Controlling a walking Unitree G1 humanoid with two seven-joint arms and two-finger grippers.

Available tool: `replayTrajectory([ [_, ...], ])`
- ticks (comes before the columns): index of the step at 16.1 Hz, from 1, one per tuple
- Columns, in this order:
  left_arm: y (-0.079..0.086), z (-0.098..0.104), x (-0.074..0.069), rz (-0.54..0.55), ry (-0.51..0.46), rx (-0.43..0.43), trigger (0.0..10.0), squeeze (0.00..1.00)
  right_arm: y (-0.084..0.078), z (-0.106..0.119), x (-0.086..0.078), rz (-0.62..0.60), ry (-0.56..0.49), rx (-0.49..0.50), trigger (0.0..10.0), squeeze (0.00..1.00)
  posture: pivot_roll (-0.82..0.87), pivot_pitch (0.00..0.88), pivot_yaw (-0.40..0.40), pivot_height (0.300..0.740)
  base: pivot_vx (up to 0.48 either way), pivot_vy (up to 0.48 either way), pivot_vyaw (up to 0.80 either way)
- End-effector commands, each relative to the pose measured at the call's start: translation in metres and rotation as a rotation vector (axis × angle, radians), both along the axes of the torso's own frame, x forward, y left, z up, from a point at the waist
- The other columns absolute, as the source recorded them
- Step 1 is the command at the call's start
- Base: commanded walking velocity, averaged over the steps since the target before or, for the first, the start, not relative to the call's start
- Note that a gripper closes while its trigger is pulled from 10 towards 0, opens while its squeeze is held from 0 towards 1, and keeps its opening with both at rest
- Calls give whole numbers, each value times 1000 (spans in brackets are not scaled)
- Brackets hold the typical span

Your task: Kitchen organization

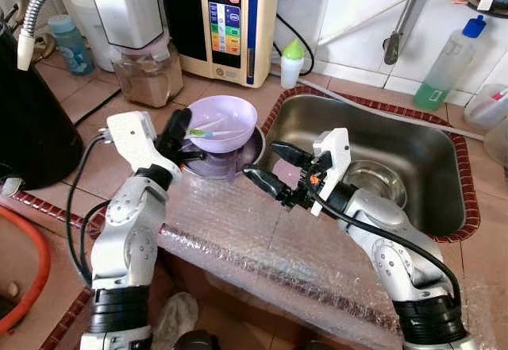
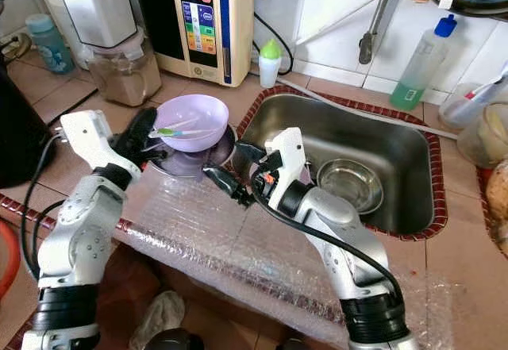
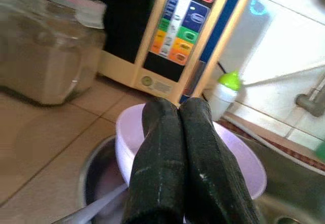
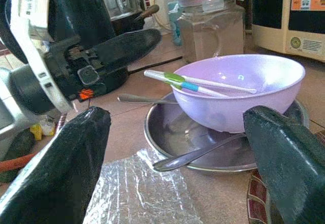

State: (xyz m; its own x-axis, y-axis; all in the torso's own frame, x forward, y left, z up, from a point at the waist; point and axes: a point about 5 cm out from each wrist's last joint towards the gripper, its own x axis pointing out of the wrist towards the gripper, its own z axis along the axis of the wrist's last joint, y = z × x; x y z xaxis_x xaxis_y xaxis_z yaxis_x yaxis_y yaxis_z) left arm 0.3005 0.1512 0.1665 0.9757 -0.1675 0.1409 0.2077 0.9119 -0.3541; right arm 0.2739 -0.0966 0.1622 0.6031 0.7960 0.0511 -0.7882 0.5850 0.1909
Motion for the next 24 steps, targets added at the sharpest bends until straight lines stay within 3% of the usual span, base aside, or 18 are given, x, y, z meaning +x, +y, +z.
replayTrajectory([
  [1,5,5,-4,23,-16,-31,10000,0,-3,2,2,-16,-16,-6,10000,0,15,0,12,740,0,0,0],
  [2,5,5,-7,22,-16,-75,10000,0,-3,1,2,-22,-15,-9,10000,0,15,0,10,740,0,0,0],
  [3,5,2,-9,26,2,-141,10000,1000,-3,-2,3,-32,-13,-18,10000,0,16,0,9,740,0,0,0],
  [8,-8,-16,-12,-11,83,-203,10000,1000,-5,-4,-2,-44,-10,-25,10000,0,8,0,3,740,0,0,0],
  [17,-13,-23,8,-43,113,-186,10000,984,6,-9,-7,-104,-24,-29,10000,0,-17,0,17,740,0,0,0],
  [18,-12,-24,11,-39,123,-185,4078,333,6,-9,-7,-107,-25,-30,10000,0,-20,0,19,740,0,0,0],
  [19,-13,-25,12,-43,129,-185,0,0,6,-9,-7,-107,-25,-30,10000,0,-20,0,19,740,0,0,0],
  [24,-17,-29,14,-73,145,-183,0,0,6,-10,-12,-38,-8,-27,10000,0,-20,0,19,740,0,0,0],
])
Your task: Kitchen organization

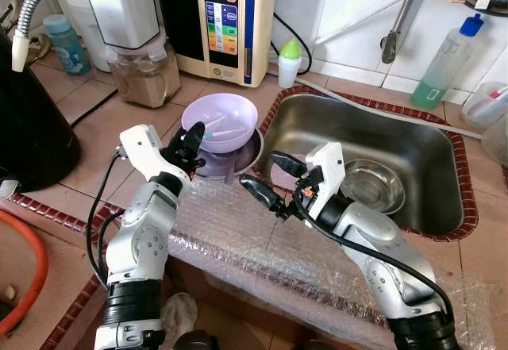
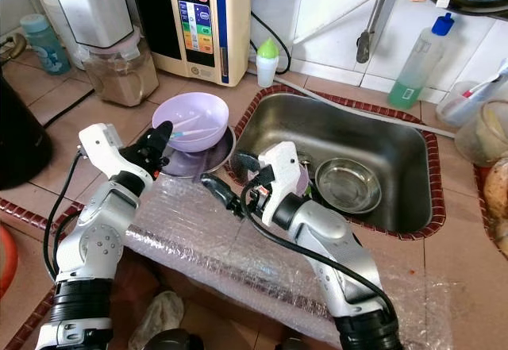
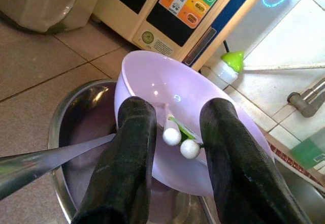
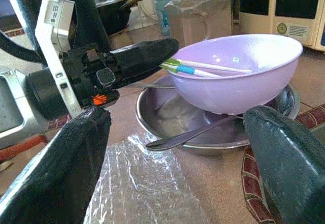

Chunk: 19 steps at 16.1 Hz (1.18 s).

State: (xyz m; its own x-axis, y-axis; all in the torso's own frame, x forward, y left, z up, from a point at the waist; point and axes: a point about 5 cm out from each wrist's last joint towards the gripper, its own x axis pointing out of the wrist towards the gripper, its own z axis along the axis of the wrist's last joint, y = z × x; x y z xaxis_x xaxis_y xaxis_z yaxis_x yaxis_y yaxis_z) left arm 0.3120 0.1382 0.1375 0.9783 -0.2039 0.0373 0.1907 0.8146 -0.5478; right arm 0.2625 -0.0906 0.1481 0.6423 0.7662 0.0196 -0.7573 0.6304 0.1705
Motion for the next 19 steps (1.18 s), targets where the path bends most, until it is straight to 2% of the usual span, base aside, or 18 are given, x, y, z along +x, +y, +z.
replayTrajectory([
  [1,-5,0,2,-21,1,7,0,0,1,4,0,11,-11,12,10000,0,-16,0,20,740,0,0,0],
  [12,1,16,0,-10,-43,24,0,0,4,4,2,7,-10,31,10000,0,3,0,25,740,0,0,0],
  [15,2,29,-4,-18,-123,103,0,0,2,6,7,-9,-14,40,10000,0,7,0,27,740,0,0,0],
  [17,-3,46,-5,-76,-221,161,0,0,-1,13,15,-65,-35,75,10000,0,9,0,24,740,0,0,0],
  [19,-5,57,-5,-111,-278,213,0,0,-3,19,20,-99,-69,78,10000,0,12,0,22,740,0,0,0],
])
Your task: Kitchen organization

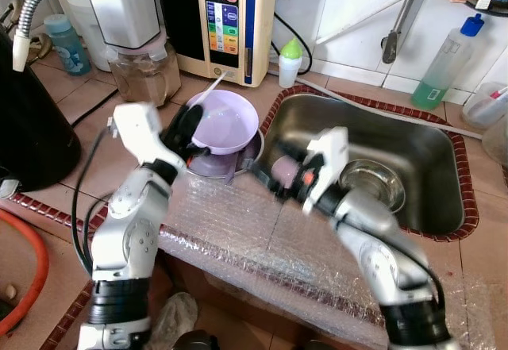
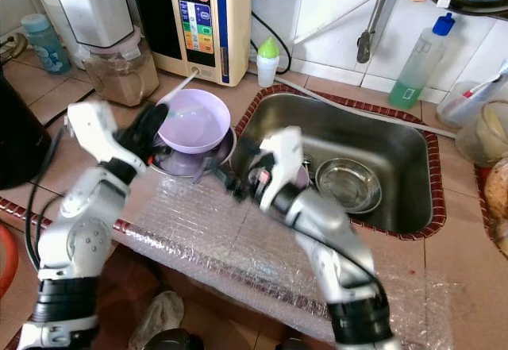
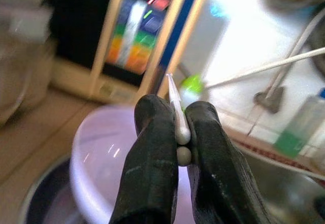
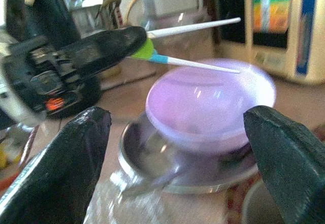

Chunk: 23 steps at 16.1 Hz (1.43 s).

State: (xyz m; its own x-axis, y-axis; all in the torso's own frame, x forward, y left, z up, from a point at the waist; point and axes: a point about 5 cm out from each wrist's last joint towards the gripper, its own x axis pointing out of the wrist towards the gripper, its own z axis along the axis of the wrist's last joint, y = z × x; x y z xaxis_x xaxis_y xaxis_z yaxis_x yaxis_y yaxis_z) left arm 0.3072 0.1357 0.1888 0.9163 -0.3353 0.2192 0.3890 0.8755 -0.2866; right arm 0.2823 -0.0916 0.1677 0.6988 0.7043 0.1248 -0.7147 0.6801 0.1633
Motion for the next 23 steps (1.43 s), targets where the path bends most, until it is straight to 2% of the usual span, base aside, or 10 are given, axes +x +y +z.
replayTrajectory([
  [1,-5,13,0,-38,-65,53,0,0,-3,3,4,-33,-22,-10,10000,0,13,0,21,740,0,0,0],
  [2,-11,24,-2,-113,-134,174,0,0,-6,6,8,-47,-105,-121,10000,0,15,0,19,740,0,0,0],
  [3,-16,30,-3,-179,-167,261,0,0,-9,7,13,-62,-135,-156,10000,0,15,0,17,740,0,0,0],
  [5,-20,35,-2,-222,-177,277,0,0,-10,8,16,-53,-176,-220,10000,0,19,0,15,740,0,0,0],
  [8,-36,37,3,-314,-188,306,0,0,1,-2,25,-69,-313,-440,10000,0,18,0,17,740,0,0,0],
  [13,-56,32,-7,-437,-175,330,0,0,4,-6,35,-196,-389,-511,10000,0,16,0,22,740,0,0,0],
  [17,-56,24,-9,-430,-149,338,0,0,-8,-13,40,-271,-402,-545,10000,0,19,0,22,740,0,0,0],
  [19,-51,18,-3,-366,-120,364,0,0,-12,-10,41,-278,-385,-528,10000,0,20,0,23,740,0,0,0],
  [21,-38,16,9,-214,-98,363,0,0,-9,-12,22,-70,-329,-472,10000,0,19,0,25,740,0,0,0],
  [23,-36,14,10,-204,-90,360,0,0,-19,-16,18,-62,-332,-523,10000,0,18,0,26,740,0,0,0],
])
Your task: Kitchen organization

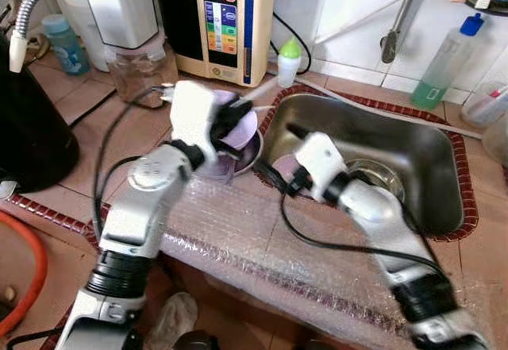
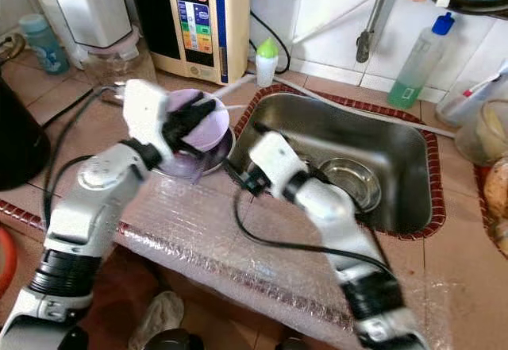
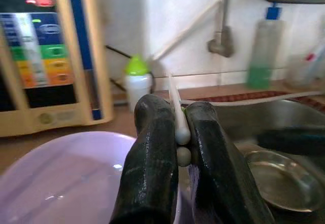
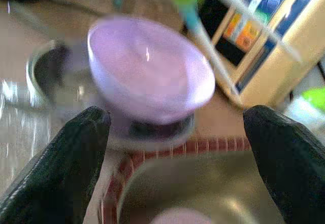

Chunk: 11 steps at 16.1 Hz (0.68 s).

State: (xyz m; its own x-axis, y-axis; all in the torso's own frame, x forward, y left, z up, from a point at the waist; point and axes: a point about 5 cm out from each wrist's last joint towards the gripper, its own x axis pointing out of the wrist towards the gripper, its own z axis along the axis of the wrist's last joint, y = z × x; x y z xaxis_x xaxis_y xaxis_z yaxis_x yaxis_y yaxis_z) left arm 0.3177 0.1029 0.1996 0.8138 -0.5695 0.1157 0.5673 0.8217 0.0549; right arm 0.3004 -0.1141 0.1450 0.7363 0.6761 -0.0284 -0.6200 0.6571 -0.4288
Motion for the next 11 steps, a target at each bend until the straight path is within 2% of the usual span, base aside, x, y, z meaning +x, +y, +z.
replayTrajectory([
  [1,-5,2,-2,-25,-13,8,0,0,-6,5,1,-25,-31,-7,10000,0,12,0,27,740,0,0,0],
  [3,-11,1,-5,-61,-9,9,0,0,-10,7,5,-83,-50,16,10000,0,4,0,32,740,0,0,0],
  [6,-19,1,-12,-119,-1,29,0,0,-6,10,9,-124,-115,-15,10000,0,-1,0,38,740,0,0,0],
  [10,-22,-1,-23,-157,10,41,0,0,6,5,19,-158,-103,14,10000,0,10,0,34,740,0,0,0],
  [11,-23,-1,-25,-161,15,40,0,0,8,4,23,-167,-98,20,5098,0,13,0,32,740,0,0,0],
])
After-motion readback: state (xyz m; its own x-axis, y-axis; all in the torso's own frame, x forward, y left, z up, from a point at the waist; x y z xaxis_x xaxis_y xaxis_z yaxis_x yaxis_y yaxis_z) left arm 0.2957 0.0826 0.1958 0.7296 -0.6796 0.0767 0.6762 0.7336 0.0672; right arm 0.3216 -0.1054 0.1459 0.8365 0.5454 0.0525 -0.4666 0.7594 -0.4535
